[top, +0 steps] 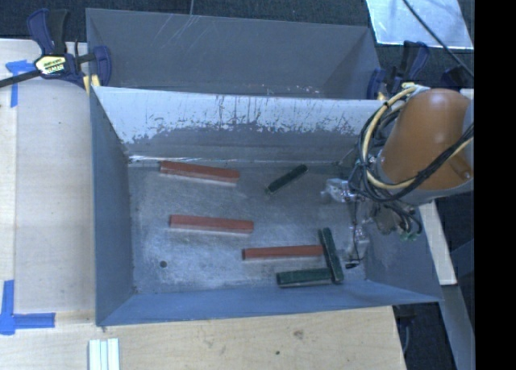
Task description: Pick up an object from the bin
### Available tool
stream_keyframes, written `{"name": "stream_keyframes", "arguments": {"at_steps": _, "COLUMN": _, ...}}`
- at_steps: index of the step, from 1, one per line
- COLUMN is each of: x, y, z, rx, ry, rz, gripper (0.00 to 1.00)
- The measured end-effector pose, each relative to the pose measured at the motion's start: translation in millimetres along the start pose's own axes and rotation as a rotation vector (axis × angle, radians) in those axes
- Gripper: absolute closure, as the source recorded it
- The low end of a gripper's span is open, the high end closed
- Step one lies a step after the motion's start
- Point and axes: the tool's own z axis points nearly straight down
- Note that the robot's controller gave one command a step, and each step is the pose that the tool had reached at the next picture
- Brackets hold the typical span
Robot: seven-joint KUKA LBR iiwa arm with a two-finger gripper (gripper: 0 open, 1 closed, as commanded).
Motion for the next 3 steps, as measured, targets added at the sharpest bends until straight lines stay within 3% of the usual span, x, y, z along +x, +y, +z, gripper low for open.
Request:
{"name": "stream_keyframes", "arguments": {"at_steps": 1, "x": -3.2, "y": 13.6, "z": 13.7, "rx": -0.002, "ry": 0.008, "rz": -0.042, "gripper": 0.0}}
{"name": "stream_keyframes", "arguments": {"at_steps": 2, "x": -7.2, "y": 52.3, "z": 29.1, "rx": -0.002, "ry": 0.005, "rz": -0.005, "gripper": 0.0}}
{"name": "stream_keyframes", "arguments": {"at_steps": 3, "x": -9.5, "y": 64.5, "z": 63.5, "rx": -0.002, "ry": 0.004, "rz": 0.005, "gripper": 0.0}}
